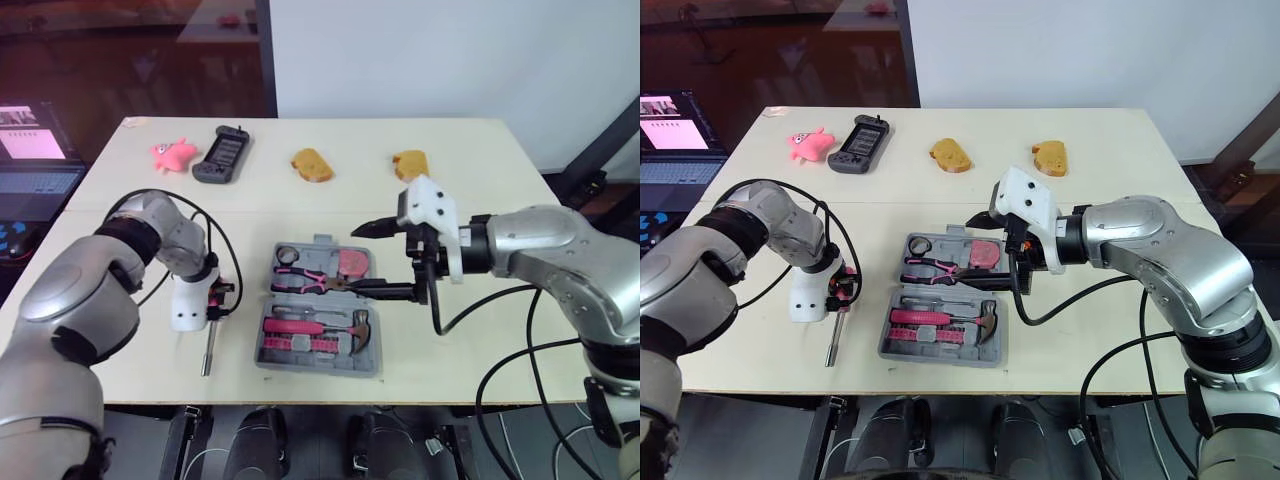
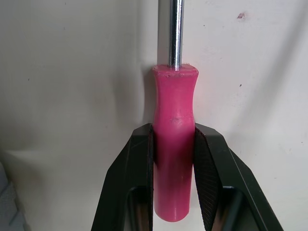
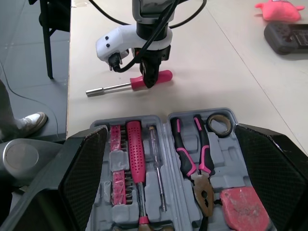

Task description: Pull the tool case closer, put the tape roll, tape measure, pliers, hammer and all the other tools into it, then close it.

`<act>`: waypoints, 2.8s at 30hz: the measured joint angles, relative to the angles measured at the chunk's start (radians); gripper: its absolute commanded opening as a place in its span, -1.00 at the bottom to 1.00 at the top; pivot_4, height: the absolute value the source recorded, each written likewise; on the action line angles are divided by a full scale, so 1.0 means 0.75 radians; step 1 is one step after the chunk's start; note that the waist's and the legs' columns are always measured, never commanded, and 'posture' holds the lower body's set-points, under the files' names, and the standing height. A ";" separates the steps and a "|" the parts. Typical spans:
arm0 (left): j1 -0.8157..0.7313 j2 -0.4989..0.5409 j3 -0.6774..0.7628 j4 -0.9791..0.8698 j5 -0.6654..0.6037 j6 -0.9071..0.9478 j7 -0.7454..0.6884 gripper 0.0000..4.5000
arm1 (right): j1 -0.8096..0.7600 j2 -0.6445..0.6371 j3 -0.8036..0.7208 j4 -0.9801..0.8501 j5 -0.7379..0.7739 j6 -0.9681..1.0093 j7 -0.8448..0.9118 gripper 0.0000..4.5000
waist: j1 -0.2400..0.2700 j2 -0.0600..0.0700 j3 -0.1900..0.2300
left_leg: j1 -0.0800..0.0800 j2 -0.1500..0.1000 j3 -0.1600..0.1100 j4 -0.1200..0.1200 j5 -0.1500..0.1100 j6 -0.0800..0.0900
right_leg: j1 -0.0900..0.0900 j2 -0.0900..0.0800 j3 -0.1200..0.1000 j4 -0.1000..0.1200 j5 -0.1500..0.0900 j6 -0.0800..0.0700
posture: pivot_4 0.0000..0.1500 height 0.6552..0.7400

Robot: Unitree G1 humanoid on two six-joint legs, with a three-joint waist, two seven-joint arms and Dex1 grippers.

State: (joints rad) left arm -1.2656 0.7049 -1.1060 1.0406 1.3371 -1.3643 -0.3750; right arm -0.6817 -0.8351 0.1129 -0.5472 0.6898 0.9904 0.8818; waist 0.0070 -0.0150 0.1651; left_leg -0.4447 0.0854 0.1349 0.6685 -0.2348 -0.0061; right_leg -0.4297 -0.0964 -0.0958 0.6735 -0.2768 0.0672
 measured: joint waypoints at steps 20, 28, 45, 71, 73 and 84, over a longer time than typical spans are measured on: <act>0.052 0.046 0.091 0.084 -0.257 0.010 -0.383 0.62 | -0.023 0.007 0.039 0.034 -0.030 -0.049 0.035 1.00 | 0.002 0.000 0.000 | -0.001 0.000 0.001 0.000 0.000 0.000 | -0.001 -0.001 0.000 0.000 0.000 0.000 | 1.00 0.50; 0.095 0.044 0.170 0.048 -0.388 0.040 -0.582 0.62 | -0.024 0.007 0.039 0.043 -0.041 -0.050 0.037 1.00 | 0.006 0.000 0.000 | -0.001 -0.001 0.001 0.001 0.000 0.000 | 0.000 -0.001 0.000 0.000 0.000 0.000 | 1.00 0.50; 0.214 0.073 0.282 -0.057 -0.721 0.065 -0.936 0.38 | -0.024 0.013 0.040 0.043 -0.055 -0.051 0.043 1.00 | 0.004 0.001 0.000 | 0.000 -0.001 0.001 0.001 0.000 0.000 | 0.000 -0.001 0.000 0.000 0.000 0.000 | 1.00 0.50; 0.420 0.499 0.479 -0.236 -1.263 0.498 -1.544 -0.85 | -0.031 0.020 0.052 0.042 -0.054 -0.052 0.052 1.00 | -0.037 0.002 -0.001 | -0.001 0.001 0.001 0.000 0.000 0.000 | -0.007 -0.001 0.002 0.006 -0.002 -0.002 | 1.00 0.50; 0.650 0.624 0.560 -0.535 -1.461 0.864 -1.615 -0.85 | -0.028 0.021 0.056 0.044 -0.054 -0.052 0.055 1.00 | -0.039 0.002 -0.001 | -0.001 0.002 0.001 -0.001 0.000 0.000 | -0.007 -0.001 0.003 0.007 -0.002 -0.001 | 1.00 0.50; 1.342 0.586 1.219 -1.534 -2.188 2.612 -1.278 -0.85 | -0.026 0.041 0.075 0.051 -0.059 -0.062 0.065 1.00 | -0.024 -0.001 0.000 | 0.001 0.000 -0.002 0.003 0.001 -0.001 | -0.003 -0.001 0.003 0.011 -0.004 0.001 | 1.00 0.50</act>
State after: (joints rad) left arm -0.2593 1.1445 -0.1914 -0.1101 -0.3037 0.5943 -1.3338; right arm -0.7015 -0.8047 0.1689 -0.5087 0.6455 0.9440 0.9305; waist -0.0109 -0.0156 0.1653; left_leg -0.4440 0.0854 0.1330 0.6707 -0.2342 -0.0072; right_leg -0.4320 -0.0972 -0.0939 0.6820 -0.2800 0.0680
